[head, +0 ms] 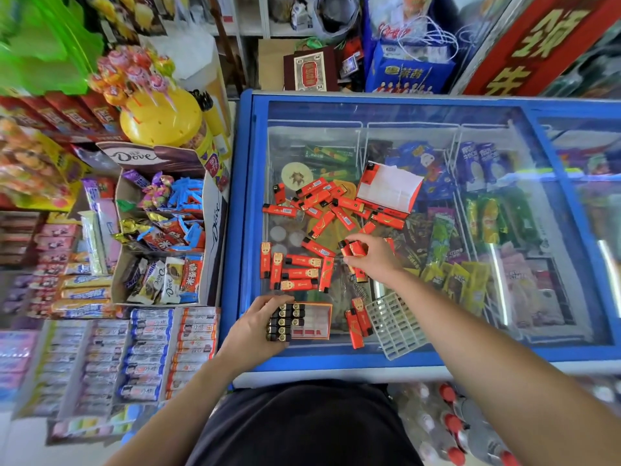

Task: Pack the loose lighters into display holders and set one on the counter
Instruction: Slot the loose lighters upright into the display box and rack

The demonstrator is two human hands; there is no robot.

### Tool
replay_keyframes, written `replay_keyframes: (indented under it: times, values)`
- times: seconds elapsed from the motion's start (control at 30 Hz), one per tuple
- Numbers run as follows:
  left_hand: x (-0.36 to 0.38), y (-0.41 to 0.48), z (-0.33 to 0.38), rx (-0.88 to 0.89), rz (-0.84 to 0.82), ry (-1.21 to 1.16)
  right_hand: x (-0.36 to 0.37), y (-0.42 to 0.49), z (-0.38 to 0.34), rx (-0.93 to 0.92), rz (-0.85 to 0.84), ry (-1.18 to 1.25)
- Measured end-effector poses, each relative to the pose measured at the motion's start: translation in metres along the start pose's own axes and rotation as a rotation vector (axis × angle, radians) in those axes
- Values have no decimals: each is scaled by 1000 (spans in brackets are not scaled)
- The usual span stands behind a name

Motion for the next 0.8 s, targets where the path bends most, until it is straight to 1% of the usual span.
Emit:
replay_keyframes:
  times: [0.07,0.13,0.17,0.2,0.27,0.33,0.37,0.47,0.53,0.63,0.73,0.8]
  values:
    - [-6,-1,3,-21,13,107,0,-13,-9,4,8,109]
    - [-19,1,10,-41,102,169,2,-29,-18,6,10,225]
    - [-28,3,17,-48,154,143,3,-38,-21,2,11,282]
    - [-37,7,24,-63,201,74,4,-48,-26,-9,10,325]
    - [-53,18,40,-106,224,-185,7,-69,-36,-35,10,359]
    - [-63,31,59,-134,149,-444,12,-89,-46,-74,27,375]
    - [-67,37,68,-133,118,-503,16,-97,-49,-91,37,391]
    - [-71,45,92,-76,66,-512,27,-116,-52,-122,43,445]
    - [-73,45,99,-38,77,-473,31,-124,-50,-104,54,491]
    - [-72,42,91,-21,116,-443,34,-130,-38,-26,96,592]
    - [-72,33,76,-35,137,-427,38,-134,-14,183,147,876]
    - [-73,26,72,-17,147,-418,42,-136,0,295,139,1041]
Point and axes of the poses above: each hand's wrist, its own y-axis towards the middle knuckle, its own x-axis out of the palm, z = x × y, the point moved 5 cm from there along y, towards the middle knuckle, and after that the axes turned 10 degrees about y, right-handed, at the moved point
